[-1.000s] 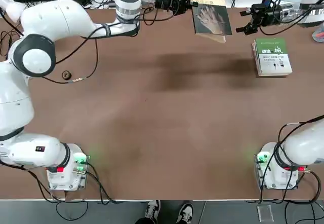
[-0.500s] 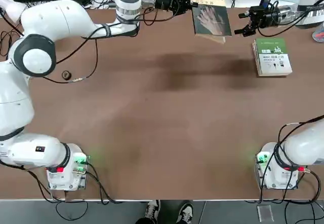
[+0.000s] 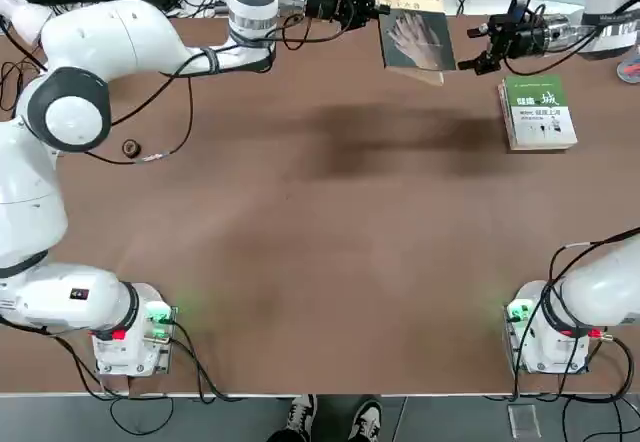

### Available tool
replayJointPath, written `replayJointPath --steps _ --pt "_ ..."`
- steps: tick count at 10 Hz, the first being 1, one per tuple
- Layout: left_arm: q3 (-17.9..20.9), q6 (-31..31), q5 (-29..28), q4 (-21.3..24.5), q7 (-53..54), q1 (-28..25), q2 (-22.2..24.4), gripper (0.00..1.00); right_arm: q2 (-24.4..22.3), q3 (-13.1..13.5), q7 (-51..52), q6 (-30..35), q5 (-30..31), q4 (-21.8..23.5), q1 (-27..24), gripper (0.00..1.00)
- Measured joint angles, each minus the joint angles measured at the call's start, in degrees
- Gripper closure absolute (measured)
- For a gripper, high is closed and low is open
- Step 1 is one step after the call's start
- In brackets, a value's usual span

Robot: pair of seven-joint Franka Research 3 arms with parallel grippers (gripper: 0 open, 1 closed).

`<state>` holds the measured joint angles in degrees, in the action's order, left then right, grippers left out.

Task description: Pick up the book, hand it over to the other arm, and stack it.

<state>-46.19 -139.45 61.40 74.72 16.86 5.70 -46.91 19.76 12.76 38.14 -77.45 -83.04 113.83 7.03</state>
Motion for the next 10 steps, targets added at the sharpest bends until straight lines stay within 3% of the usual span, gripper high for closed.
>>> replayJointPath --steps 10 --pt "0.21 -2.09 0.0 -0.02 1.0 1.42 -0.67 0.99 0.08 0.01 3.99 -1.91 -0.7 0.8 2.18 0.0"
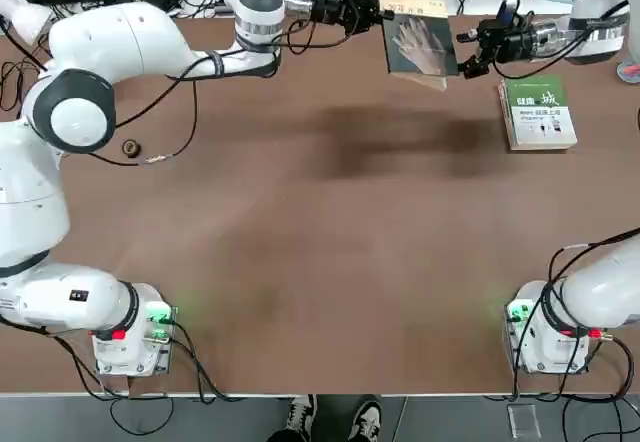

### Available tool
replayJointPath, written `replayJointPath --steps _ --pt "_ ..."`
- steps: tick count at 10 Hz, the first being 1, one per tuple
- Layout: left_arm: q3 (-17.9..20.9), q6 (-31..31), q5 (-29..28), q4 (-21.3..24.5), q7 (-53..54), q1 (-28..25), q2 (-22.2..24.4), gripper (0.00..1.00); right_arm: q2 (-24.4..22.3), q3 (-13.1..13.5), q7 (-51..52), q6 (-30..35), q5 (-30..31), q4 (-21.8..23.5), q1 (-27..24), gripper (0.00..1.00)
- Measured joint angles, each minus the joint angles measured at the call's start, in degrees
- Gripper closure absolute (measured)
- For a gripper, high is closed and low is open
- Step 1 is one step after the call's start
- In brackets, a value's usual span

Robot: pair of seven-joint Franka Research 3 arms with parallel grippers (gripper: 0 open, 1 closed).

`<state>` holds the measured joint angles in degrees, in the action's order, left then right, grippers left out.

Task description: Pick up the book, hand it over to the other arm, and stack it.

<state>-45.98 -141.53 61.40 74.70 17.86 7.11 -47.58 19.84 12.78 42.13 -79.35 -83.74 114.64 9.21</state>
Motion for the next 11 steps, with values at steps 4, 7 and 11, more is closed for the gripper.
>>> replayJointPath --steps 4,7,11 --pt "0.0 0.0 0.0 -0.32 0.38 0.11 -0.26 0.99 0.24 0.01 0.54 -0.43 0.0 0.32 0.06 0.0" --pt "0.0 0.0 0.0 -0.76 0.44 0.38 -0.63 0.99 0.27 0.01 1.07 -1.23 0.0 0.49 0.25 0.0" --pt "0.0 -0.37 0.0 -0.83 0.46 0.53 -0.66 0.99 0.28 -0.05 1.15 -2.33 -0.02 0.55 1.6 0.0"
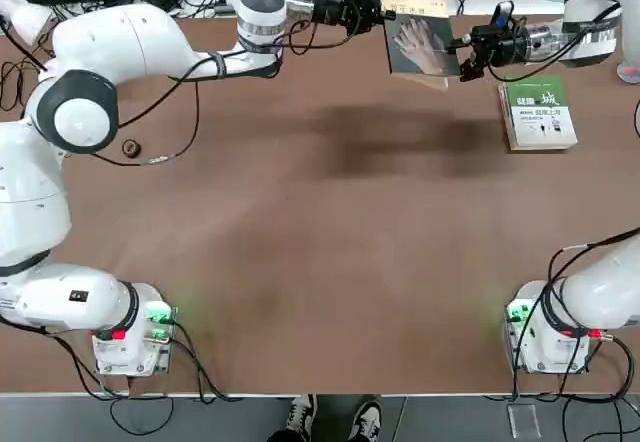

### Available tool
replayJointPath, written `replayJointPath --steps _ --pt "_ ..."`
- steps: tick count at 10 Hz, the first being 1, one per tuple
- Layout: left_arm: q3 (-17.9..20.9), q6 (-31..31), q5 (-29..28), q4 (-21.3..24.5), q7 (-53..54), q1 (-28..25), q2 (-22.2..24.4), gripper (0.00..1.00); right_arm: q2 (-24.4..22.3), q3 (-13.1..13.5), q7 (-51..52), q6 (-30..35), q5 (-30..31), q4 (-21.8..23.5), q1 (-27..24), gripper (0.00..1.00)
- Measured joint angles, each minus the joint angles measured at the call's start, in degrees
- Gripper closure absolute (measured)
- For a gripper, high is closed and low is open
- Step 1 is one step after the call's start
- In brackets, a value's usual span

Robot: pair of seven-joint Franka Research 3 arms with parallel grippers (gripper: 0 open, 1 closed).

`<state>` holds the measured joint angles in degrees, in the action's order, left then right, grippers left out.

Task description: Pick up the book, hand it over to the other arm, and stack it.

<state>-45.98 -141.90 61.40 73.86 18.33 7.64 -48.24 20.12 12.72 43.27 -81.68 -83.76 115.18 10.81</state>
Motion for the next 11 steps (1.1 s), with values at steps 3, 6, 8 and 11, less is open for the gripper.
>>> replayJointPath --steps 3,6,8,11 --pt "0.0 -0.17 0.0 -0.23 0.01 0.05 0.0 0.99 0.0 -0.68 0.0 -1.18 -0.45 0.02 0.71 0.0" --pt "0.0 -0.19 0.0 -0.33 0.01 0.09 0.0 0.99 0.04 -2.13 -0.12 -1.48 -3.09 0.4 0.96 0.0" --pt "0.0 -0.41 0.0 -0.33 0.01 0.14 0.0 0.99 0.06 -2.91 -0.34 -1.57 -5.01 1.17 0.99 0.0" --pt "0.0 -0.85 0.0 -0.33 0.01 0.23 -0.01 0.99 0.06 -3.57 -0.74 -1.57 -5.9 1.76 1.0 0.1"
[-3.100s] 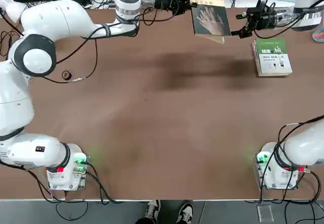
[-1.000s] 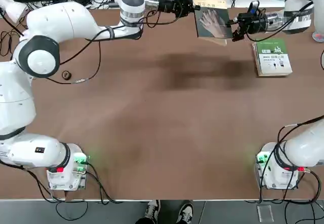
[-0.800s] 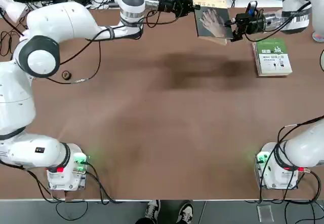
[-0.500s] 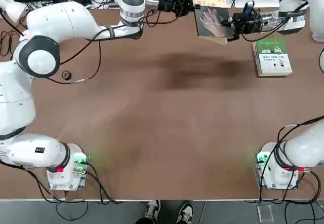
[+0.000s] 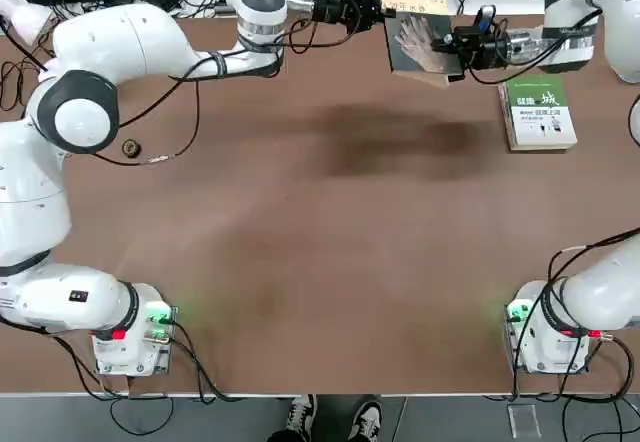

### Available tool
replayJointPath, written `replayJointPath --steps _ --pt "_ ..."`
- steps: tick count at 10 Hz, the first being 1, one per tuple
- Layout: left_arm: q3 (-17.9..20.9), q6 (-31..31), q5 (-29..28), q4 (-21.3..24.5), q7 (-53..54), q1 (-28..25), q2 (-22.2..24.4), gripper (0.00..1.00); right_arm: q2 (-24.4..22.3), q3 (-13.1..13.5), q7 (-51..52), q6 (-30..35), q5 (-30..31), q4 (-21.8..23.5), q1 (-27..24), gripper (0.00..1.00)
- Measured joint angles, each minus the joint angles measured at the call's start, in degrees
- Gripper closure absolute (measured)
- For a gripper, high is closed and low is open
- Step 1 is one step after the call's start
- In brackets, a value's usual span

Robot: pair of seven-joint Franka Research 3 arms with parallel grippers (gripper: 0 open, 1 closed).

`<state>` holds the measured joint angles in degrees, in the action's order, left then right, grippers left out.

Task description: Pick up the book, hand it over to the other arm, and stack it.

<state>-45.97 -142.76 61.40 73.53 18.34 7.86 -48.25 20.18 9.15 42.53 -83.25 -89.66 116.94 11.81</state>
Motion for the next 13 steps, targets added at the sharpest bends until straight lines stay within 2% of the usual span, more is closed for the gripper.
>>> replayJointPath --steps 2,6,7,8,12,13 --pt "0.01 -0.01 0.0 0.0 0.0 0.0 0.0 0.99 0.0 0.02 -0.29 0.01 -0.09 0.36 -0.04 0.34" --pt "0.54 -0.01 0.0 0.03 0.07 0.23 -0.09 0.98 0.0 0.49 -0.34 1.23 -0.54 1.32 -0.41 0.74" --pt "0.63 -0.01 0.0 0.04 0.08 0.28 -0.16 0.96 0.0 0.78 -0.37 1.9 -0.65 1.33 -0.48 0.82" --pt "0.63 -0.03 0.0 0.0 0.08 0.28 -0.18 0.87 0.0 1.19 -0.37 2.46 -0.65 1.38 -0.5 0.84" --pt "0.62 -0.42 0.01 -0.7 0.07 0.28 -0.17 0.38 0.0 3.16 -0.37 3.84 -0.61 2.11 -0.53 0.84" --pt "0.59 -0.47 0.11 -0.84 0.07 0.29 -0.16 0.3 0.01 3.7 -0.54 4.26 -0.53 2.28 -0.54 0.84"
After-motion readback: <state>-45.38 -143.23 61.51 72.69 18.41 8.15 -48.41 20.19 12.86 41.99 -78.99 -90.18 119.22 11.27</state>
